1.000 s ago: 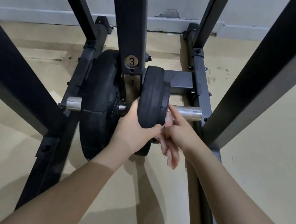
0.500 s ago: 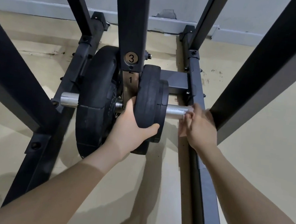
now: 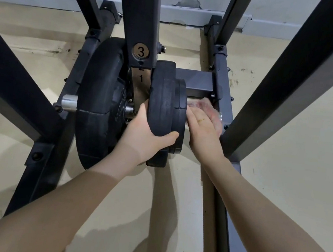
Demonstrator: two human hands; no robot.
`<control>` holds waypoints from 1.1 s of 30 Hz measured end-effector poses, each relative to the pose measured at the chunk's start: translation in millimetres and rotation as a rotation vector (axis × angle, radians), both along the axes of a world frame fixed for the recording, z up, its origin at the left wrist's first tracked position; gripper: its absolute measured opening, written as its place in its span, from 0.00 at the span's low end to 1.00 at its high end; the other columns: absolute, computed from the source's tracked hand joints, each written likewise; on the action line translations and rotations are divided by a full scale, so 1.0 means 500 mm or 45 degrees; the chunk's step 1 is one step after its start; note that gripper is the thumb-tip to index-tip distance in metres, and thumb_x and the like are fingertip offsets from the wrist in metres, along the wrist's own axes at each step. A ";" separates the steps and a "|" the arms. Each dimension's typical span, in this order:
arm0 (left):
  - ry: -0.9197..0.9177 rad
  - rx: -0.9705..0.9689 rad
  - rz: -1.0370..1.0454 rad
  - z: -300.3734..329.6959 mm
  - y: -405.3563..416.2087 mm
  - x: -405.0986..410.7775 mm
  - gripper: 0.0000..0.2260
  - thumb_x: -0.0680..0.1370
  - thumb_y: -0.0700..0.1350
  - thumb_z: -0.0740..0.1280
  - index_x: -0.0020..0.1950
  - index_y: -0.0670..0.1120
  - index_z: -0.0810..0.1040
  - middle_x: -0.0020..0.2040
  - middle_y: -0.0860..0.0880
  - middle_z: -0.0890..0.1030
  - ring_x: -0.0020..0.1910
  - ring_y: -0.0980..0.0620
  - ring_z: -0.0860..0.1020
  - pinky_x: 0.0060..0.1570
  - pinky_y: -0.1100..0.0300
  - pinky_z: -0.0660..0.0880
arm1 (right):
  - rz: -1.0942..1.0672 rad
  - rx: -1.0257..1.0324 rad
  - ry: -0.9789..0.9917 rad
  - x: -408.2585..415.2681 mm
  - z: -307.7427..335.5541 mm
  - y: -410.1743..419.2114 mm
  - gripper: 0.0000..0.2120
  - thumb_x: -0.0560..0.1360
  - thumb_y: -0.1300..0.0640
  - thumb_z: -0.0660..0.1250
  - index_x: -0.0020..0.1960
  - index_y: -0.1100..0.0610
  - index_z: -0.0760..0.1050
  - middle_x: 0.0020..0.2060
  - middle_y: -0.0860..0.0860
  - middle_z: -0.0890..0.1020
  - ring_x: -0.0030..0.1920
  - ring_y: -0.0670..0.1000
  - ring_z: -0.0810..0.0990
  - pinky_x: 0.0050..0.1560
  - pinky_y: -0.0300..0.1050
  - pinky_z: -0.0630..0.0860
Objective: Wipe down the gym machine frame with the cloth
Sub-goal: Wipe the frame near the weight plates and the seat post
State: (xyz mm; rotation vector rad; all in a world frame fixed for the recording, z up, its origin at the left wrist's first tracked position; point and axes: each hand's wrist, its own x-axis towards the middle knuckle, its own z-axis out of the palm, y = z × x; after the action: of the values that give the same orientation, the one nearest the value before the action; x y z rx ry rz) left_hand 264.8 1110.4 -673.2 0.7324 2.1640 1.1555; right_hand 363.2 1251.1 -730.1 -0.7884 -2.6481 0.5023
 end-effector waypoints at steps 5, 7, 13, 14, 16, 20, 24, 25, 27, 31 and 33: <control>-0.040 -0.025 -0.001 0.006 -0.004 0.001 0.35 0.66 0.51 0.77 0.68 0.55 0.63 0.47 0.66 0.72 0.44 0.68 0.72 0.35 0.77 0.66 | 0.174 0.113 -0.071 0.043 0.007 0.046 0.25 0.73 0.65 0.67 0.70 0.62 0.68 0.66 0.60 0.73 0.68 0.61 0.69 0.67 0.52 0.66; -0.064 -0.007 -0.005 0.007 -0.004 0.001 0.36 0.66 0.51 0.77 0.69 0.55 0.62 0.50 0.65 0.73 0.48 0.64 0.73 0.38 0.76 0.66 | -0.097 0.121 -0.169 0.047 0.004 0.053 0.25 0.75 0.56 0.67 0.70 0.60 0.67 0.68 0.58 0.72 0.71 0.62 0.64 0.68 0.57 0.66; -0.059 -0.002 -0.022 0.020 0.000 0.008 0.38 0.66 0.52 0.77 0.71 0.56 0.60 0.56 0.60 0.74 0.54 0.58 0.74 0.40 0.72 0.67 | 0.317 0.476 -0.248 0.014 0.021 0.045 0.23 0.73 0.68 0.65 0.68 0.62 0.70 0.64 0.58 0.76 0.62 0.60 0.74 0.61 0.55 0.71; -0.092 0.005 -0.026 0.023 0.000 0.007 0.41 0.66 0.52 0.77 0.72 0.56 0.58 0.59 0.59 0.74 0.57 0.57 0.74 0.42 0.71 0.69 | 0.313 0.362 -0.274 0.015 0.036 0.048 0.24 0.73 0.69 0.64 0.69 0.61 0.69 0.65 0.56 0.75 0.63 0.59 0.74 0.61 0.54 0.70; -0.174 -0.045 -0.040 0.037 -0.007 0.005 0.48 0.68 0.53 0.76 0.77 0.55 0.45 0.68 0.53 0.70 0.63 0.53 0.72 0.53 0.65 0.70 | 0.111 -0.039 -0.114 0.016 0.073 0.036 0.24 0.72 0.72 0.63 0.66 0.58 0.72 0.60 0.53 0.78 0.58 0.52 0.77 0.57 0.48 0.74; 0.070 -0.261 -0.197 0.116 -0.027 0.003 0.46 0.74 0.55 0.69 0.76 0.51 0.35 0.77 0.51 0.51 0.73 0.50 0.58 0.65 0.58 0.62 | -0.461 -0.548 0.720 -0.015 0.207 -0.025 0.18 0.77 0.70 0.58 0.59 0.54 0.76 0.51 0.44 0.79 0.52 0.38 0.76 0.56 0.40 0.76; 0.412 0.037 -0.334 0.221 -0.053 -0.057 0.26 0.77 0.47 0.65 0.74 0.52 0.62 0.68 0.57 0.68 0.64 0.60 0.68 0.60 0.70 0.63 | -0.199 -0.306 1.053 -0.093 0.349 -0.063 0.17 0.76 0.69 0.56 0.59 0.59 0.77 0.54 0.48 0.78 0.55 0.43 0.76 0.57 0.35 0.73; 0.551 0.081 -0.322 0.241 -0.056 -0.086 0.24 0.76 0.46 0.66 0.72 0.51 0.66 0.65 0.56 0.70 0.62 0.61 0.68 0.59 0.73 0.63 | -0.072 -0.168 1.113 -0.118 0.376 -0.068 0.17 0.75 0.69 0.56 0.59 0.61 0.77 0.54 0.50 0.77 0.56 0.42 0.74 0.58 0.31 0.70; 0.870 -0.061 -0.368 0.262 -0.059 -0.149 0.28 0.76 0.50 0.67 0.73 0.47 0.64 0.69 0.51 0.68 0.67 0.57 0.64 0.64 0.68 0.61 | 0.234 0.098 1.099 -0.173 0.401 -0.070 0.15 0.74 0.70 0.60 0.60 0.68 0.75 0.56 0.56 0.74 0.59 0.40 0.71 0.63 0.29 0.66; 0.902 -0.649 -0.778 0.236 -0.051 -0.234 0.52 0.67 0.64 0.70 0.77 0.43 0.45 0.78 0.47 0.44 0.76 0.51 0.45 0.73 0.56 0.52 | 0.512 0.998 0.441 -0.260 0.347 -0.018 0.15 0.77 0.64 0.66 0.62 0.67 0.75 0.63 0.63 0.76 0.67 0.63 0.72 0.68 0.55 0.64; 0.836 -0.582 -0.839 0.220 -0.052 -0.253 0.57 0.63 0.66 0.72 0.77 0.44 0.41 0.78 0.48 0.40 0.76 0.52 0.43 0.72 0.58 0.49 | 0.544 1.223 0.176 -0.249 0.316 -0.002 0.19 0.79 0.56 0.64 0.67 0.64 0.73 0.67 0.59 0.73 0.68 0.60 0.70 0.67 0.54 0.68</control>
State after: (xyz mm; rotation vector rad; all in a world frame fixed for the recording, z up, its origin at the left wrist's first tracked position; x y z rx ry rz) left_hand 138.5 1084.6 -563.3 1.5902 2.2521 0.0628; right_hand 238.8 1250.0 -572.1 0.1014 -2.4704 -0.5898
